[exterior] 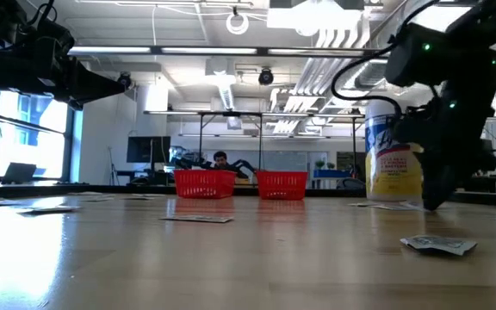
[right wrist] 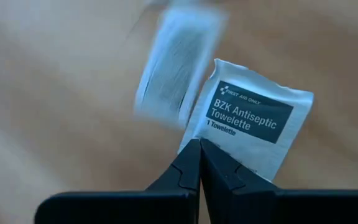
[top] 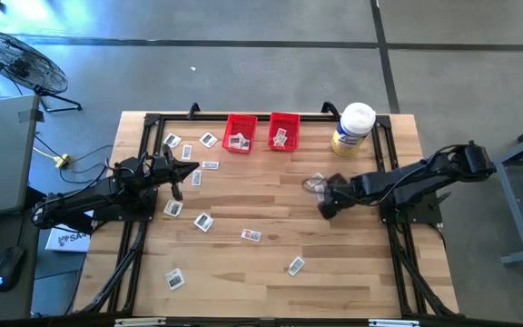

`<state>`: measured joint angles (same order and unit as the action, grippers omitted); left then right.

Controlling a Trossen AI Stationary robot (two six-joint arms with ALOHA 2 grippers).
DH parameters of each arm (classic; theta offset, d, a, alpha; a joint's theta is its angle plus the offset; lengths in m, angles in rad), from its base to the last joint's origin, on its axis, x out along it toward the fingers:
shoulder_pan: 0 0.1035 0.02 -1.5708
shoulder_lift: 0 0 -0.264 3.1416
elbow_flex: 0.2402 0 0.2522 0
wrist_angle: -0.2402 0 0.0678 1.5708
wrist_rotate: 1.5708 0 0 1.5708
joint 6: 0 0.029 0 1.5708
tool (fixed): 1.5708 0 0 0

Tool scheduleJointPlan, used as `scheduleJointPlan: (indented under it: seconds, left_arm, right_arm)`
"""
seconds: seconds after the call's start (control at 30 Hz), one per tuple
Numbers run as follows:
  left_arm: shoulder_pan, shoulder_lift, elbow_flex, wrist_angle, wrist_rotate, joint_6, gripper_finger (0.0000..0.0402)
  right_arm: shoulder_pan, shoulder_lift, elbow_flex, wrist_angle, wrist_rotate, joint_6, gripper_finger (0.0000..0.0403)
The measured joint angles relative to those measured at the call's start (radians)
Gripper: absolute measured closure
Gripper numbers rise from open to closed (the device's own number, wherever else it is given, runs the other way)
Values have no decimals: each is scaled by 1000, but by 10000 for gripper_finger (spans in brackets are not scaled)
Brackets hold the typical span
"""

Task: Pick & Place First Aid Supplies
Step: Put the towelette pack into the left red bin

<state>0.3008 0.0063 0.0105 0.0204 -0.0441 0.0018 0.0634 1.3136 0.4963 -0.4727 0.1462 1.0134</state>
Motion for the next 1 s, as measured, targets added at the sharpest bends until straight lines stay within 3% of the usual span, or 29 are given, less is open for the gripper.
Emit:
scheduleJointPlan:
  seconds: [0.37, 0.6, 0.73, 1.0]
  left_arm:
    - [0, 0, 0, 0, 0, 0, 401]
    - [0, 0, 0, 0, 0, 0, 401]
    - [0, 0, 0, 0, 0, 0, 401]
    - [0, 0, 0, 0, 0, 0, 401]
  right_arm:
    - [215, 3, 127, -206, -157, -61, 402]
    - [283, 2, 175, -198, 143, 145, 400]
    - [257, 10, 175, -211, 164, 172, 380]
    - [184, 42, 175, -188, 205, 192, 298]
